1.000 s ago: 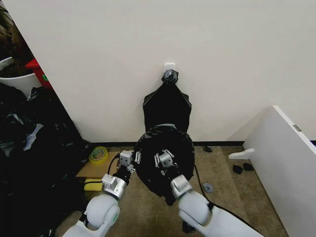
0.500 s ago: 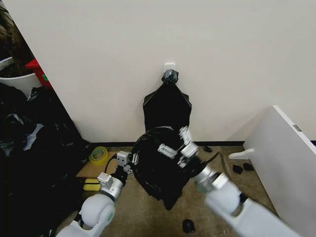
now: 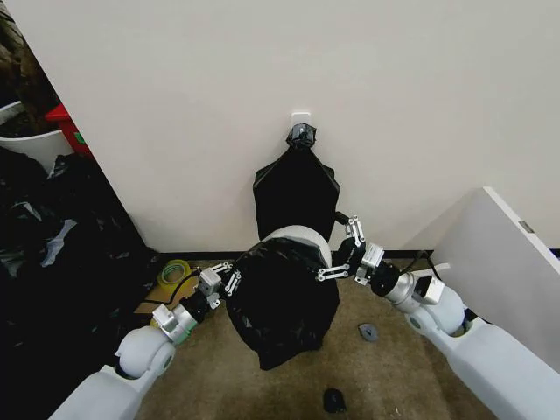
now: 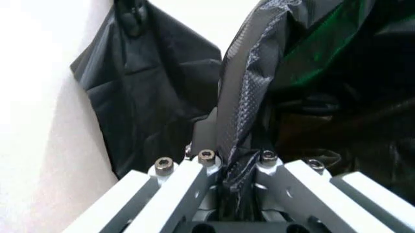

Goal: Place the garbage bag over the trash bin.

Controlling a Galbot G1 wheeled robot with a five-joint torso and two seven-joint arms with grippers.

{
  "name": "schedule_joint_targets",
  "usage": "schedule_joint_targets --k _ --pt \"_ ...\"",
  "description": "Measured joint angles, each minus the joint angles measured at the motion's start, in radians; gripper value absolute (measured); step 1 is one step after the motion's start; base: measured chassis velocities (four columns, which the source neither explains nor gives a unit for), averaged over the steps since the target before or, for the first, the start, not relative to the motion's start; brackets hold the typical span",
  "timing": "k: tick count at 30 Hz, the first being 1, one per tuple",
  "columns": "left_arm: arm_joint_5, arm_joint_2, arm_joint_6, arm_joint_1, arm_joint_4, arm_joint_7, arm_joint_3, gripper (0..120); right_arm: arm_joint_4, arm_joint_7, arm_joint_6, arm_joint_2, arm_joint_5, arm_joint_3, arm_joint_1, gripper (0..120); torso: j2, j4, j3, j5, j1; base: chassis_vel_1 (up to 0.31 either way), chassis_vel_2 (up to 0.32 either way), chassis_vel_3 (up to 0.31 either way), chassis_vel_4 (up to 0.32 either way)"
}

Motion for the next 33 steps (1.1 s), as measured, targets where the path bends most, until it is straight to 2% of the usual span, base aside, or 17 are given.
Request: schedule_joint_targets --k 12,27,30,33 --pt "-0.009 0.013 -0.015 0.011 -0.024 0.016 -0.004 1 -0.078 -0.022 0.008 0.020 -0.057 0.002 0.009 100 0.000 -0.0002 0.000 0.0000 0.000 0.000 0.000 0.000 0.000" --pt "-0.041 0.005 -0.019 0.033 -0.045 0.047 -0.008 1 -0.183 0.197 -0.010 0.067 -0.212 -0.012 0.070 100 0.000 -0.0001 0.000 0.0000 0.000 0.000 0.000 0.000 0.000" --pt "-0.082 -0.009 0.007 0.043 -0.047 -0.002 -0.007 1 -0.157 0.375 -0.008 0.090 -0.220 -0.013 0.055 100 0.000 -0.0002 0.000 0.0003 0.000 0.000 0.000 0.000 0.000" --pt "-0.109 -0.019 0.027 0.048 -0.046 -0.028 -0.003 1 -0.121 0.447 -0.012 0.099 -0.170 -0.010 0.049 100 0.000 0.0000 0.000 0.0001 0.000 0.000 0.000 0.000 0.000"
